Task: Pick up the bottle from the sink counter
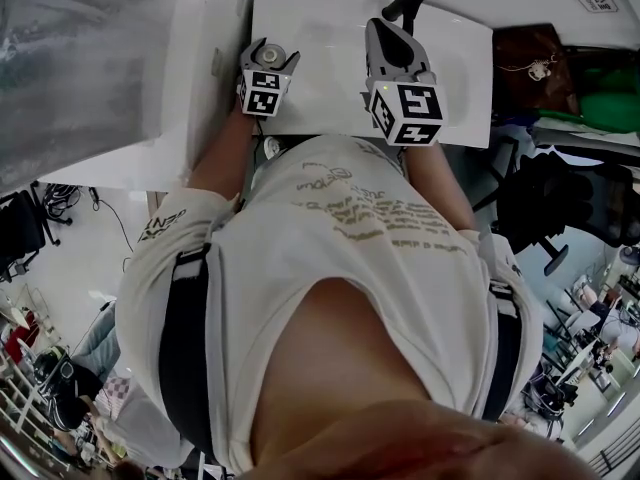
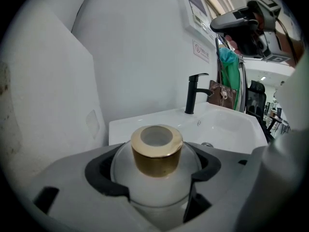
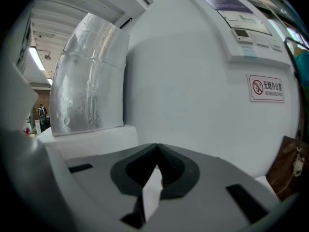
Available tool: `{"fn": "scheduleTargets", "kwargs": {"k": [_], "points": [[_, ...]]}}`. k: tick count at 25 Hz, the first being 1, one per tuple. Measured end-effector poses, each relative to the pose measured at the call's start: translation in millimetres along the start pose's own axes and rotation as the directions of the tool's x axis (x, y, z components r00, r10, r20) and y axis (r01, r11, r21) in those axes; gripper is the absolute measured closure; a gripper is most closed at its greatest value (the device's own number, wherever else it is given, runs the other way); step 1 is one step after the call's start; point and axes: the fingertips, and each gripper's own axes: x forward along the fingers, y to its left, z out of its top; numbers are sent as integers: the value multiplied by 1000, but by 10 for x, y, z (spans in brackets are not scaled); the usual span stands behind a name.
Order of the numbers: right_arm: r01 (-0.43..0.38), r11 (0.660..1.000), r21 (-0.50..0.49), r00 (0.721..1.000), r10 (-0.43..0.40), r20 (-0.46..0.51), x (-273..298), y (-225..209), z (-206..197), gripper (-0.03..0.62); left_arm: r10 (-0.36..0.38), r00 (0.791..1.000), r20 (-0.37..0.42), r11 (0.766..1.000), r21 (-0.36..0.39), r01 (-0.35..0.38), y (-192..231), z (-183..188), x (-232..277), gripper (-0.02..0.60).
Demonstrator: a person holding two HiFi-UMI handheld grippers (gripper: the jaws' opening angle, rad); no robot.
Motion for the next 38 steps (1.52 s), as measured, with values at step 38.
{"fn": "scheduleTargets", "kwargs": {"k": [38], "points": [[-77,994,83,995,71,77,385,137,73,571,220,963,155,975,-18,-220,236,1895,-1028,224]]}}
